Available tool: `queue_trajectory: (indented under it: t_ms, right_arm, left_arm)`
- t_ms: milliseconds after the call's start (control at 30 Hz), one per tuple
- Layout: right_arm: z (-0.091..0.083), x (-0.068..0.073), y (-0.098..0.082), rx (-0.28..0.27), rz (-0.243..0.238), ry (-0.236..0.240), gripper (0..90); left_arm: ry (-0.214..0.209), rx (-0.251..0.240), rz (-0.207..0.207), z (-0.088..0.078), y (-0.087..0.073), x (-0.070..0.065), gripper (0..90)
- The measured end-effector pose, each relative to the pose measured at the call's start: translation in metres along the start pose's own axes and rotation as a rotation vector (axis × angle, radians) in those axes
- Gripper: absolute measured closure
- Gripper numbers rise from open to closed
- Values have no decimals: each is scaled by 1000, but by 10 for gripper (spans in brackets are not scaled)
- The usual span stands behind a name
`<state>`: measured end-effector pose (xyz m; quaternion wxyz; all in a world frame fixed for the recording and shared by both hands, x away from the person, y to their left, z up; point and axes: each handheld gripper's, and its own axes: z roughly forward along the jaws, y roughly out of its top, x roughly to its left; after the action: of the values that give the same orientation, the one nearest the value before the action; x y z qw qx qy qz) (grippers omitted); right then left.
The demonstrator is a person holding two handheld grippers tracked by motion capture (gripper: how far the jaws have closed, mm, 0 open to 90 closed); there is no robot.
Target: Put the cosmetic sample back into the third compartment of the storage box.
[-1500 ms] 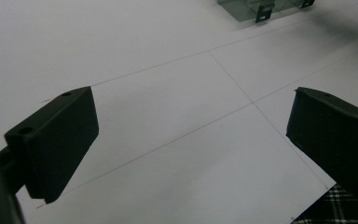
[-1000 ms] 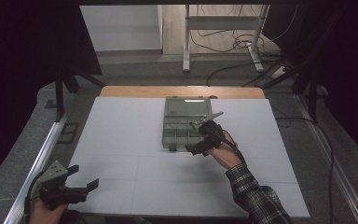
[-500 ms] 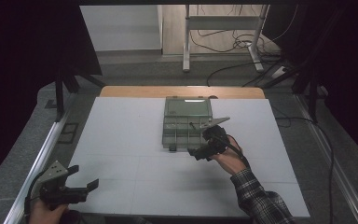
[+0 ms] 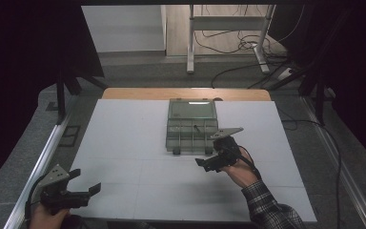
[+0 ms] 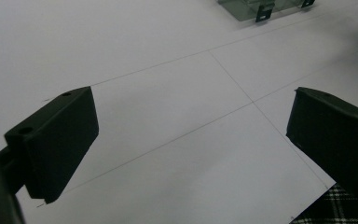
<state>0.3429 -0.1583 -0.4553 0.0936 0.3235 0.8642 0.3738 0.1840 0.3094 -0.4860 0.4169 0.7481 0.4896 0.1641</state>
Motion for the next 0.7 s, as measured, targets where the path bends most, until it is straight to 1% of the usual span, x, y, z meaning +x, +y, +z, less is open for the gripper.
queue_trajectory:
  t_ms: [233,367,533,700]
  right_arm:
    - [-5,1,-9,-2,9,-4,10]
    - [-8,2,-14,-9,-1,-8,10]
    - [-11,4,-21,-14,3,-5,10]
    - [-16,6,-26,-20,3,-17,9]
  left_arm:
    - [-1,-1,-1,0,0,0,24]
    - [-3,-1,-1,0,0,0,24]
    - [-4,-3,-2,0,0,0,23]
    - [-5,-5,-4,-1,0,1,22]
